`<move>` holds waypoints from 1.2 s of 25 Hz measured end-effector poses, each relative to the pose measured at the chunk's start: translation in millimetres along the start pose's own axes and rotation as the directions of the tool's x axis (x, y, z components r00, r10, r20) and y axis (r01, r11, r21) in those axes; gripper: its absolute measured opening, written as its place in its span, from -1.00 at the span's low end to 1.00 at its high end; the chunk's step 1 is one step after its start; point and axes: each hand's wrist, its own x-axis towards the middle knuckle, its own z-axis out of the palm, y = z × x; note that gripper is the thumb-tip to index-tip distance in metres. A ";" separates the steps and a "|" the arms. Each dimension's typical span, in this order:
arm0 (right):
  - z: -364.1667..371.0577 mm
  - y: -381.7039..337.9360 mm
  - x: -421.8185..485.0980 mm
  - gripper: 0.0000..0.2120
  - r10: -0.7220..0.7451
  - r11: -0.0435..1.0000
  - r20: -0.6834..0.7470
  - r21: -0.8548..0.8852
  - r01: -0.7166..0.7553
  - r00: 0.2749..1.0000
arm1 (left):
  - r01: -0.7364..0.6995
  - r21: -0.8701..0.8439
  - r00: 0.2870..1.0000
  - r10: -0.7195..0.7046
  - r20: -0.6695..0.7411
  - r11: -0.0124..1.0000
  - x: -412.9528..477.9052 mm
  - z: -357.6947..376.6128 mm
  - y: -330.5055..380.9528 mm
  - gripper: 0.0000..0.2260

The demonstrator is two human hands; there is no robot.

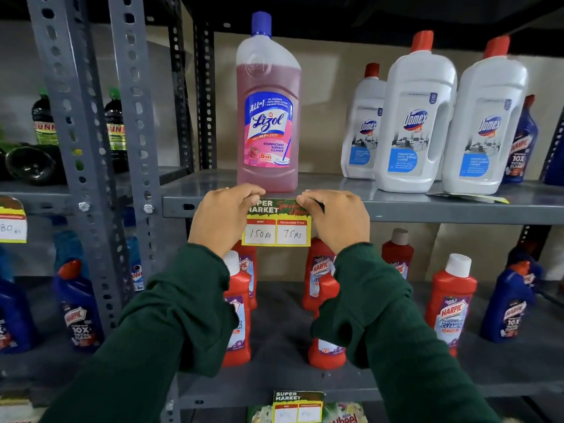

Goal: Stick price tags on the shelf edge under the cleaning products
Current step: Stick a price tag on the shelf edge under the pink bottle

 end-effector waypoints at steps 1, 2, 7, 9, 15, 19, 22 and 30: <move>0.5 0.9 0.2 -0.80 -0.014 1.000 -0.008 0.003 0.014 1.000 | -0.008 0.006 1.000 0.008 -0.001 1.000 0.0 0.2 -2.5 -0.86; 1.1 1.6 0.2 -0.81 -0.032 1.000 -0.013 0.001 0.032 0.999 | -0.013 0.019 1.000 0.013 -0.004 1.000 -0.1 0.6 -4.1 -0.85; 1.3 3.7 0.7 -0.81 -0.128 0.989 -0.034 -0.084 0.124 0.991 | -0.058 0.002 0.998 0.058 -0.038 0.998 -2.3 2.8 -4.2 -0.73; 2.2 5.4 1.5 -0.81 -0.152 0.982 -0.017 -0.116 0.149 0.988 | -0.069 -0.006 0.997 0.068 -0.035 0.998 -3.6 4.0 -7.0 -0.72; -1.5 8.0 0.2 -0.77 -0.140 0.983 0.062 -0.112 0.146 0.988 | -0.067 0.015 0.997 0.068 -0.048 0.998 -4.4 8.6 -10.4 -0.63; -15.6 13.7 1.1 -0.70 -0.133 0.991 0.136 -0.014 0.136 0.982 | 0.018 0.007 0.989 -0.017 -0.145 1.000 -3.4 14.8 10.3 -0.61; -45.3 31.7 6.4 -0.74 -0.059 0.977 0.148 0.212 0.027 0.987 | -0.046 0.115 0.984 0.064 -0.164 0.992 3.4 37.9 43.5 -0.68; -160.7 169.9 39.8 -0.76 0.341 0.899 -0.031 -0.283 -0.335 0.940 | -0.268 0.213 0.962 0.271 0.014 0.940 37.0 157.0 169.0 -0.68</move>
